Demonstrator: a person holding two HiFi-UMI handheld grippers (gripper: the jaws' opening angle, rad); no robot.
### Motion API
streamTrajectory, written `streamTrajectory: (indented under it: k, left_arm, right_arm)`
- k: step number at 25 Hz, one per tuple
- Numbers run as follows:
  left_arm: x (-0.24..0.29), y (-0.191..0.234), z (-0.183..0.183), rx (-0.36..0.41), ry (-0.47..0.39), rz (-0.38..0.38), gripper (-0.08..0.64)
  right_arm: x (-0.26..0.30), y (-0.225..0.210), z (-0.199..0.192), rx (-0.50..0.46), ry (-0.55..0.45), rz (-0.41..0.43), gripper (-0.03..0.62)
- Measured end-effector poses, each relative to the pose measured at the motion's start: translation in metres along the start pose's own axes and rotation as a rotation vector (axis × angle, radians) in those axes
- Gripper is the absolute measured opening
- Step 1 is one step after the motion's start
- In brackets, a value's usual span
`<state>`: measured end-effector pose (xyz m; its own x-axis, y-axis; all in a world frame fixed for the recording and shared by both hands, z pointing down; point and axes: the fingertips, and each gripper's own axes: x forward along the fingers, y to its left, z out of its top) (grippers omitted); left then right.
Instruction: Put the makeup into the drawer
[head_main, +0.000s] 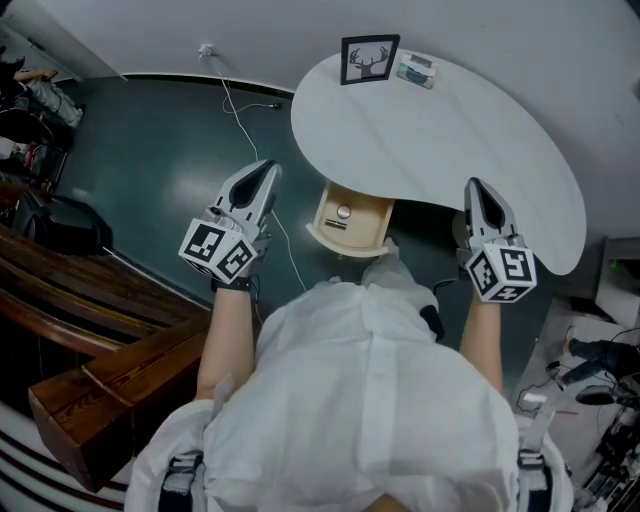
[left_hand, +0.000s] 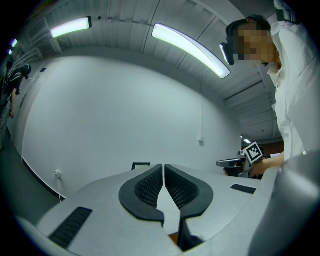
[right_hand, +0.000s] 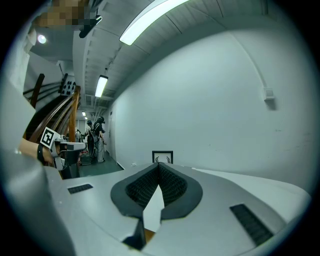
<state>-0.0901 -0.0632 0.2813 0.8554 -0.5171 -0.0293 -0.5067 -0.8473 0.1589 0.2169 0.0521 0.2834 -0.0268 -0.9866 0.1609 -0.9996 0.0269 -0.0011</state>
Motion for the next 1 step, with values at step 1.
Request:
streamTrajectory:
  k: [1]
  left_arm:
    - [0.0012,0.0008,-0.0003,-0.002,0.000,0.000,0.023]
  right_arm:
    - [0.0014,-0.0004,-0.0001,-0.001,0.001,0.000,0.009]
